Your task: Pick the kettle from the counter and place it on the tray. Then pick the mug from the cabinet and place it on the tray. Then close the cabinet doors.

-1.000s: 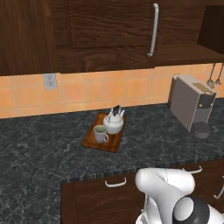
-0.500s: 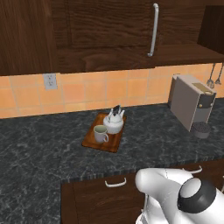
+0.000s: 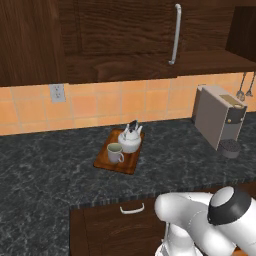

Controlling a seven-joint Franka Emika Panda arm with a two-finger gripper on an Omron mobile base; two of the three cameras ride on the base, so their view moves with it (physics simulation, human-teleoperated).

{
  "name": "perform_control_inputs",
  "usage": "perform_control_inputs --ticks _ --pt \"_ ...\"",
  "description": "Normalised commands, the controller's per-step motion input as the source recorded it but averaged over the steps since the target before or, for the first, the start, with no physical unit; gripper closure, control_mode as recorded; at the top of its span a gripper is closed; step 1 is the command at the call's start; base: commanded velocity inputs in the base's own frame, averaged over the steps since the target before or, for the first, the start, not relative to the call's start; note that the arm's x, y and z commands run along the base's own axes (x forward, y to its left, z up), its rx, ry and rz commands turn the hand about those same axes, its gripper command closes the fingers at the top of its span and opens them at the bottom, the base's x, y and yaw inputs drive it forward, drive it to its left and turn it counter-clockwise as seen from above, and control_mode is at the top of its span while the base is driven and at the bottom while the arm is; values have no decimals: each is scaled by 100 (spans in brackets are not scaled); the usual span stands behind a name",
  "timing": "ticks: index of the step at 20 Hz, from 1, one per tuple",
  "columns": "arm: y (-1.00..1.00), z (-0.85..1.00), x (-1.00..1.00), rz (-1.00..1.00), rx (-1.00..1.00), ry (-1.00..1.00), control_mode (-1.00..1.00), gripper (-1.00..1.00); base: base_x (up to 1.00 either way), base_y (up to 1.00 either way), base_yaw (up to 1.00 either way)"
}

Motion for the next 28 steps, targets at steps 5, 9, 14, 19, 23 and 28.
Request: perform_control_inputs --ticks 5,9,14,19,23,28 --pt "-2 0 39 1 -22 9 -100 -100 0 0 0" --pt "1 0 28 5 -33 9 -100 -100 0 0 0" --pt "0 0 27 8 -28 10 -100 -100 0 0 0" --pt "1 0 23 11 -27 9 -100 -100 0 0 0" --pt "3 0 25 9 -23 5 -100 -100 0 0 0" --pt "21 1 30 11 -20 7 -100 -100 0 0 0"
